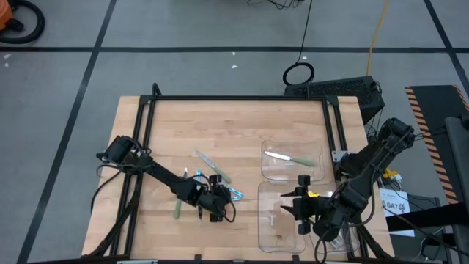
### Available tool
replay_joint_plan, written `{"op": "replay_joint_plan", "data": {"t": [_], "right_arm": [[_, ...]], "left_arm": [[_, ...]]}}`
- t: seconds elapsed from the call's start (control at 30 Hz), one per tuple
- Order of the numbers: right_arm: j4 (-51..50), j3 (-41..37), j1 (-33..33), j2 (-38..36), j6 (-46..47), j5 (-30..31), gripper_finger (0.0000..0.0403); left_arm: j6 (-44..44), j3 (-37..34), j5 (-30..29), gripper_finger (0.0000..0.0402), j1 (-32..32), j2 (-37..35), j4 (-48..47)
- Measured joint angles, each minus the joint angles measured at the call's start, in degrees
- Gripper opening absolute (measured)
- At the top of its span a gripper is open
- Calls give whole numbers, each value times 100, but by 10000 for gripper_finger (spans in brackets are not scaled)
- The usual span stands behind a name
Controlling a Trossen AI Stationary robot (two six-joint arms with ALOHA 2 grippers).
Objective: Sort silverware by color (type)
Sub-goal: Put the blue knife into the bottom left transparent bin
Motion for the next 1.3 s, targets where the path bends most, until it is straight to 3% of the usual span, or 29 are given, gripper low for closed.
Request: {"op": "replay_joint_plan", "data": {"t": [0.2,0.53,1.3], "right_arm": [[2,0,0,0,-37,2,155],[24,-2,0,0,-41,7,155],[44,-4,-52,-2,-56,35,155]], "left_arm": [[-55,-10,151,151,30,79,225],[-118,23,313,49,133,456,396],[264,984,71,48,127,280,-948]]}}
